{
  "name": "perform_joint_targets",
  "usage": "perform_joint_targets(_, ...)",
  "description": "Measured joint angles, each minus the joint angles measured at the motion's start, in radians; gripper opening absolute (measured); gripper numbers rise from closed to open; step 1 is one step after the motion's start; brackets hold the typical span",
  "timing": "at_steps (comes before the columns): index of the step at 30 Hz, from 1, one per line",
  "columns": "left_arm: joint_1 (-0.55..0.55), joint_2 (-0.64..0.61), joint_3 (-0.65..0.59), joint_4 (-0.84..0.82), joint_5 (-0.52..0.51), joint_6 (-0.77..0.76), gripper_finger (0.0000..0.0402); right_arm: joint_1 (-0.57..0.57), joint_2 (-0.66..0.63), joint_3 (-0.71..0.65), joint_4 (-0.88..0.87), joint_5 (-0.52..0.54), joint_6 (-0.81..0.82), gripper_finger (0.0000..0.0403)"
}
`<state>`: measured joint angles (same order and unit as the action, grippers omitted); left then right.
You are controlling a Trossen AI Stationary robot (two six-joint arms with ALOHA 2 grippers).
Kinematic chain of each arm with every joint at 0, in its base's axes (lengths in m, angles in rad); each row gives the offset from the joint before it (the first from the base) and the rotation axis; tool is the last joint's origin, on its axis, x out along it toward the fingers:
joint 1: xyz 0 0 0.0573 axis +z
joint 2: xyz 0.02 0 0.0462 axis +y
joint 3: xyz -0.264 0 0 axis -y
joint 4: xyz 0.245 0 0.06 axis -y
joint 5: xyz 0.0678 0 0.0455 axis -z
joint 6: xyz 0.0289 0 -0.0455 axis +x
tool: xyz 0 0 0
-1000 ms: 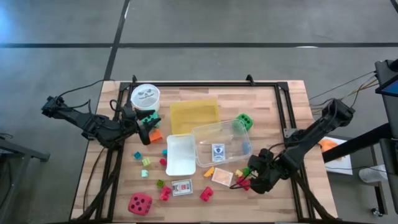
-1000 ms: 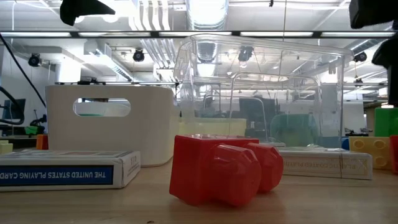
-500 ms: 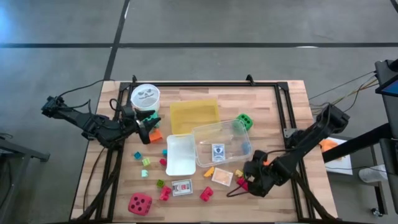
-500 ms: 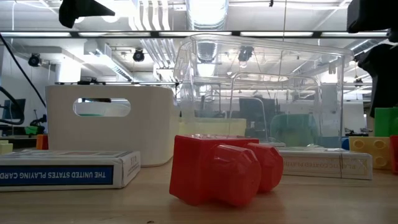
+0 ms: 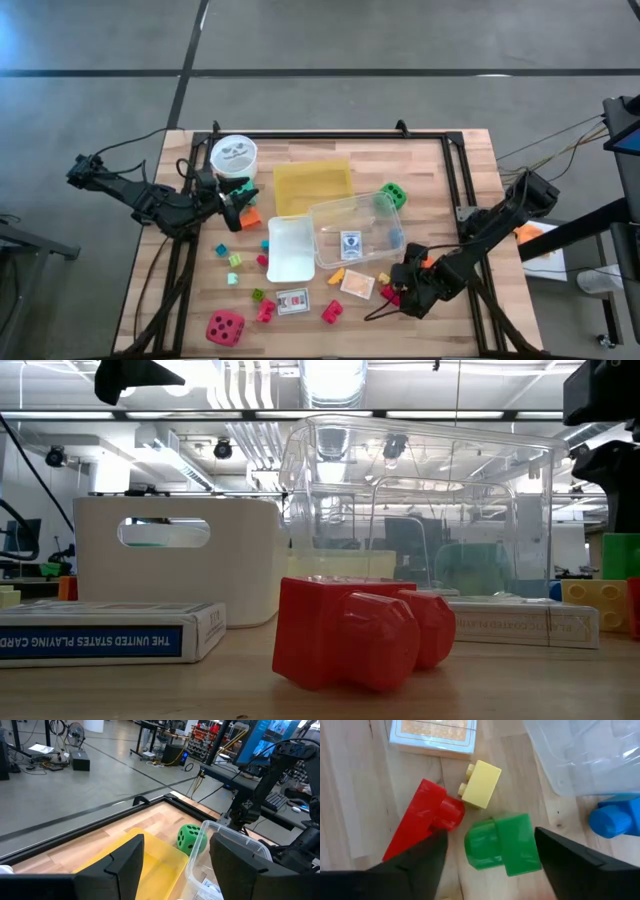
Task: Pick & Place Toys
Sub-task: Put the green game piece into the yellow bin
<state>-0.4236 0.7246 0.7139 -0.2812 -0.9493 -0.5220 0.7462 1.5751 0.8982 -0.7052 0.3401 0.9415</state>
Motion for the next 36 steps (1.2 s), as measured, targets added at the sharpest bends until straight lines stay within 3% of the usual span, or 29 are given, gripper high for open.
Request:
perform_joint_targets(8, 0.0, 0.0, 0.0, 0.0, 0.0, -0.003, 0.0218, 0.0, 0.029, -0.001, 0.009, 0.006, -0.027, 0.0163)
perform_joint_targets(20, 0.0, 0.0, 0.0, 0.0, 0.0, -0.002, 0.0218, 0.023, 0.003, 0.039, 0.015, -0.011, -0.025, 0.0161)
perform_joint_targets(27, 0.001, 0.0, 0.0, 0.03, 0.0, 0.083, 0.0217, 0.063, -0.001, 0.176, -0.207, 0.012, 0.07, 0.0161)
perform_joint_targets(31, 0.001, 0.0, 0.0, 0.034, 0.0, 0.099, 0.0217, 0.104, -0.002, 0.269, -0.268, 0.102, 0.095, 0.0161)
perform_joint_targets(36, 0.001, 0.018, 0.0, 0.067, 0.0, 0.162, 0.0217, 0.158, -0.002, 0.365, -0.267, 0.292, 0.081, 0.0161)
